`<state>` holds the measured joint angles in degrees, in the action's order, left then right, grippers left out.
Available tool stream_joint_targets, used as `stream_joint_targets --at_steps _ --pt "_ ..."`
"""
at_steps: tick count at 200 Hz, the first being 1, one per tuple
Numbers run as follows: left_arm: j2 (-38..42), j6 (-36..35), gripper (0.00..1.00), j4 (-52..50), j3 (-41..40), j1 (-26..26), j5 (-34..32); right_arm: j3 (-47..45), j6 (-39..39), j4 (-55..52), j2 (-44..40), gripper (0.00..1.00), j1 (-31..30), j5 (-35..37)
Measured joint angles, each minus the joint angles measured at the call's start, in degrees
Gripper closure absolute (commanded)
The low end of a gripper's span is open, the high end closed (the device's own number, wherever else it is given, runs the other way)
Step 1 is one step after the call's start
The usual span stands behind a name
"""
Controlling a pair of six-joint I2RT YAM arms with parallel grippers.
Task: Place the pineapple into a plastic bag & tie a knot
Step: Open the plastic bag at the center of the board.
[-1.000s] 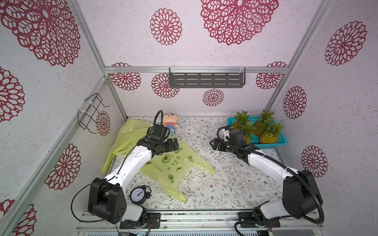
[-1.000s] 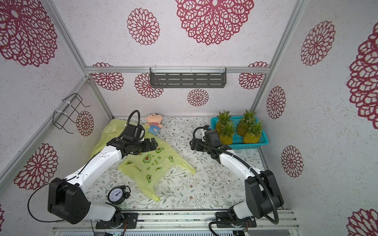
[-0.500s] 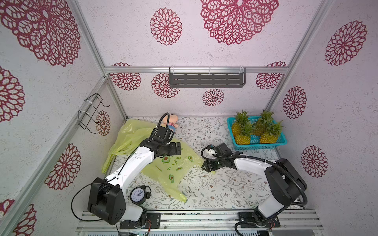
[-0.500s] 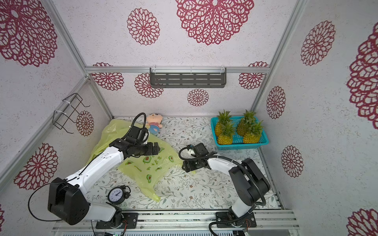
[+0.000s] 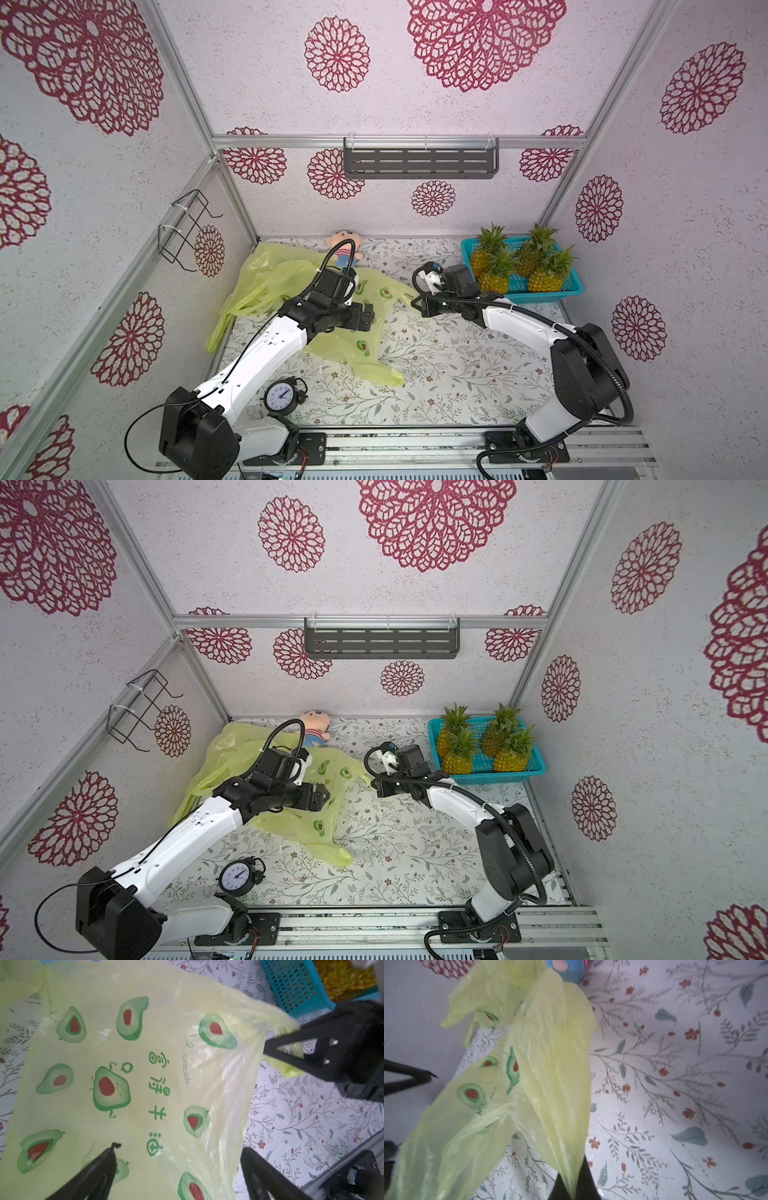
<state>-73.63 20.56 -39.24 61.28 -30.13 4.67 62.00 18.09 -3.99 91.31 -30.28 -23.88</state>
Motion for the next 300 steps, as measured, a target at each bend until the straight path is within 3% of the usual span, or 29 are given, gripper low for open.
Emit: stream_joint_targets --at_steps 86,99,143,167,205,221,230,252,264,280,300 --pt "-8.9 5.6 0.0 9.9 3.3 -6.5 0.6 4.1 6.5 -3.4 -0.3 1.0 2.8 -0.8" --pt "-10.6 7.5 0.04 11.3 4.7 -7.4 0.4 4.1 7.0 -3.7 -0.3 1.0 2.8 -0.8" --pt "-15.6 11.9 0.3 13.1 7.5 -10.3 -1.7 4.1 8.0 -3.9 -0.3 1.0 3.3 -0.8" --pt "-16.3 13.4 0.5 12.6 7.5 -10.6 -1.8 4.1 8.7 -4.0 -0.3 1.0 3.8 -0.8" --pt "-16.3 12.8 1.0 12.4 7.4 -10.7 -1.7 4.1 9.0 -4.1 -0.3 1.0 4.2 -0.7" --pt "-16.0 11.5 1.0 12.4 7.2 -10.6 -1.8 4.1 8.9 -4.2 -0.3 1.0 4.5 -0.5" --pt "-15.5 11.0 1.0 12.3 6.9 -10.3 -1.8 4.1 8.6 -4.3 -0.3 0.92 4.7 -0.3" --pt "-13.2 9.6 1.0 11.8 6.2 -9.4 -1.6 4.1 8.2 -5.1 -0.9 0.54 5.7 0.3" --pt "-11.3 8.7 1.0 11.2 6.2 -8.4 -1.4 4.1 7.1 -5.9 -1.9 0.38 6.1 1.6" --pt "-7.9 7.3 1.0 10.7 6.2 -7.0 -0.6 4.0 6.2 -6.9 -4.3 0.26 6.5 3.3" --pt "-3.1 6.0 1.0 10.6 5.7 -4.8 1.4 3.7 4.9 -7.3 -9.1 0.22 6.6 4.9"
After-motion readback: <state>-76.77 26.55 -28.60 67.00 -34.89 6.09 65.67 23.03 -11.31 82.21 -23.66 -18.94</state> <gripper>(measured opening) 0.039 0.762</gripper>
